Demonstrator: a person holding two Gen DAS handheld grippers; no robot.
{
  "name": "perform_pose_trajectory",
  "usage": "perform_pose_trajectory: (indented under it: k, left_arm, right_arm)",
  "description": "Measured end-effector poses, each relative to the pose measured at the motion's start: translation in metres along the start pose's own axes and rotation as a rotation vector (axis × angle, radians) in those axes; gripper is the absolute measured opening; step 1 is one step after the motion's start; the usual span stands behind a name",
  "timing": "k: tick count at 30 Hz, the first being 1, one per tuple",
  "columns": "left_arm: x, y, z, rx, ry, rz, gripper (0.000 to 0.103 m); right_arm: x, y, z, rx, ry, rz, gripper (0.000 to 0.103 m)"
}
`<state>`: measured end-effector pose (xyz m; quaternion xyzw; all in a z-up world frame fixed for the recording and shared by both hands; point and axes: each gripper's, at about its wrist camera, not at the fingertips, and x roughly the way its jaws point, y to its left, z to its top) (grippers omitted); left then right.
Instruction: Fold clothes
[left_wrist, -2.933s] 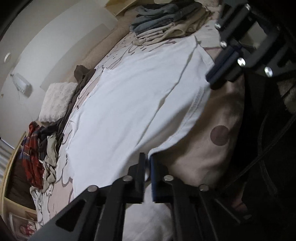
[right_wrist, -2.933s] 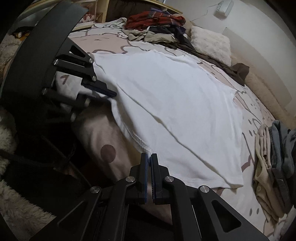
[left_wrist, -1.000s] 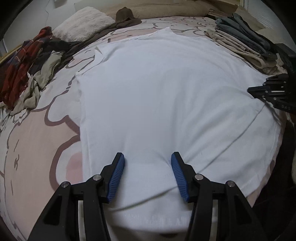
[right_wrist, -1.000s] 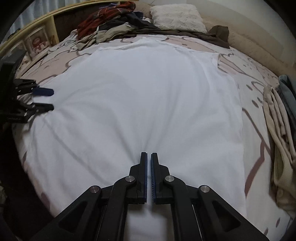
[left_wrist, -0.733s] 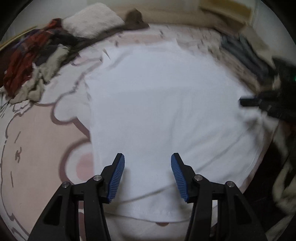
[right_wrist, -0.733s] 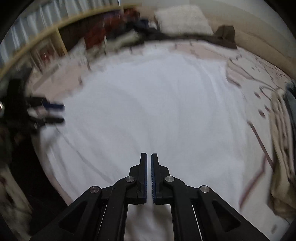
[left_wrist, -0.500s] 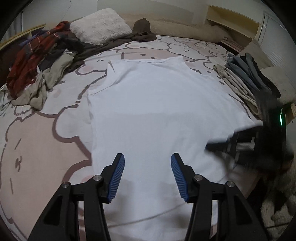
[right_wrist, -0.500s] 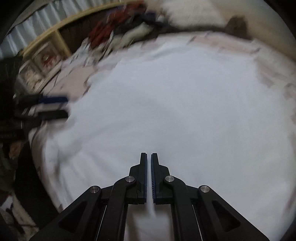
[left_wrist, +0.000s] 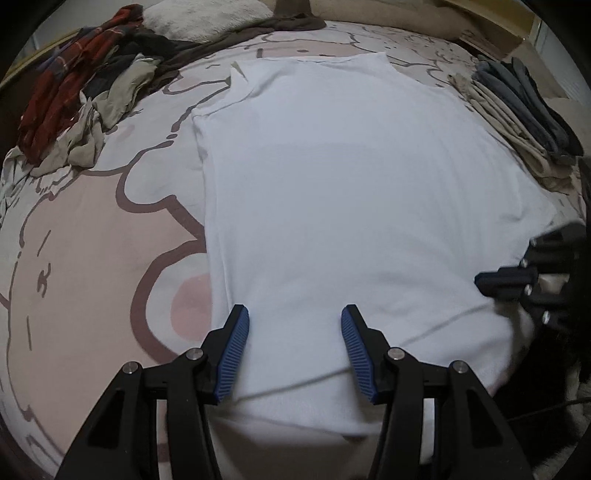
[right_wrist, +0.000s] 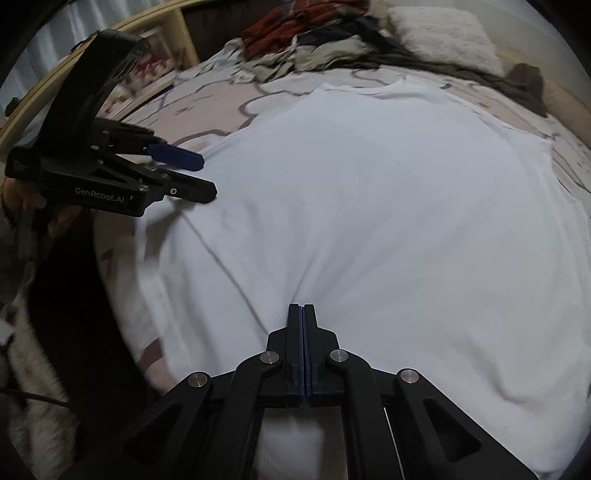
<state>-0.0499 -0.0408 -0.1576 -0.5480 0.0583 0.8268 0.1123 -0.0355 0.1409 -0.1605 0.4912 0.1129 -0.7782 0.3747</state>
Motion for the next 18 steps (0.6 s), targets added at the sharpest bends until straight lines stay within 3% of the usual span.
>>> perform_pose_trajectory:
  k: [2, 4, 8, 12, 13, 14, 16, 18]
  left_arm:
    - [-0.019, 0.001, 0.012, 0.003, -0.028, -0.029, 0.052]
    - [-0.037, 0.002, 0.032, 0.007, -0.066, -0.052, 0.052]
    - [-0.058, 0.008, 0.087, 0.014, -0.138, -0.058, 0.052]
    - [-0.069, 0.016, 0.149, 0.018, -0.206, -0.043, 0.054]
    - [-0.072, 0.017, 0.165, 0.019, -0.223, -0.04, 0.056]
    - [-0.07, 0.019, 0.18, 0.021, -0.232, -0.029, 0.061]
    - [-0.054, 0.025, 0.211, 0.013, -0.226, -0.016, 0.062]
    - [-0.029, 0.037, 0.233, -0.028, -0.191, -0.016, 0.062]
  right_arm:
    - [-0.024, -0.012, 0.01, 0.027, -0.013, 0.065, 0.004]
    - [-0.055, -0.03, 0.023, 0.042, -0.064, 0.062, 0.004]
    - [-0.12, -0.082, 0.062, 0.088, -0.177, -0.024, 0.004]
    - [-0.156, -0.137, 0.105, 0.14, -0.252, -0.211, 0.005]
    - [-0.158, -0.149, 0.114, 0.151, -0.255, -0.231, 0.015]
    - [-0.158, -0.16, 0.122, 0.166, -0.252, -0.249, 0.053]
    - [-0.155, -0.182, 0.136, 0.185, -0.257, -0.295, 0.1]
    - [-0.148, -0.204, 0.151, 0.194, -0.257, -0.32, 0.1]
